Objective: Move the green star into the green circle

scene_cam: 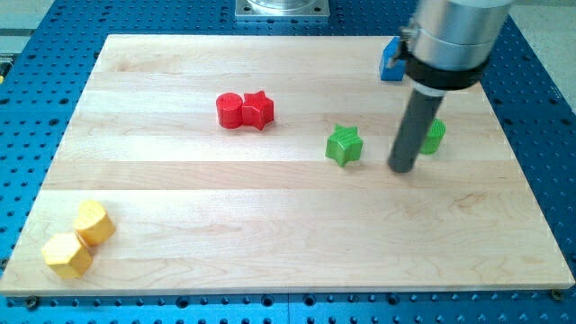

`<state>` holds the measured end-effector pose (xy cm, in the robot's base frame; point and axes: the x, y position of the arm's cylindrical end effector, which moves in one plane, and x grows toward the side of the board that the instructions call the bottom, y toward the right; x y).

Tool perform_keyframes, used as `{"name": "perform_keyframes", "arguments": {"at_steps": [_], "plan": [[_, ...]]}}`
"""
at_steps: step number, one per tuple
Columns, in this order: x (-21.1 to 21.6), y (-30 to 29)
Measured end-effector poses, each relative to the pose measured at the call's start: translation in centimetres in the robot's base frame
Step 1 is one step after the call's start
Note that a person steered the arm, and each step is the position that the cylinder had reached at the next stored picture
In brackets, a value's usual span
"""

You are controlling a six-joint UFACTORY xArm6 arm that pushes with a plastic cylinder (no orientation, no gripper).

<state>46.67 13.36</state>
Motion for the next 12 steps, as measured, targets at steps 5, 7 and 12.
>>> {"name": "perform_keyframes", "arguments": {"at_steps": [5, 7, 12], "plan": [[0.1, -1.3], [0.3, -3.7], [-2.0, -4.5]]}}
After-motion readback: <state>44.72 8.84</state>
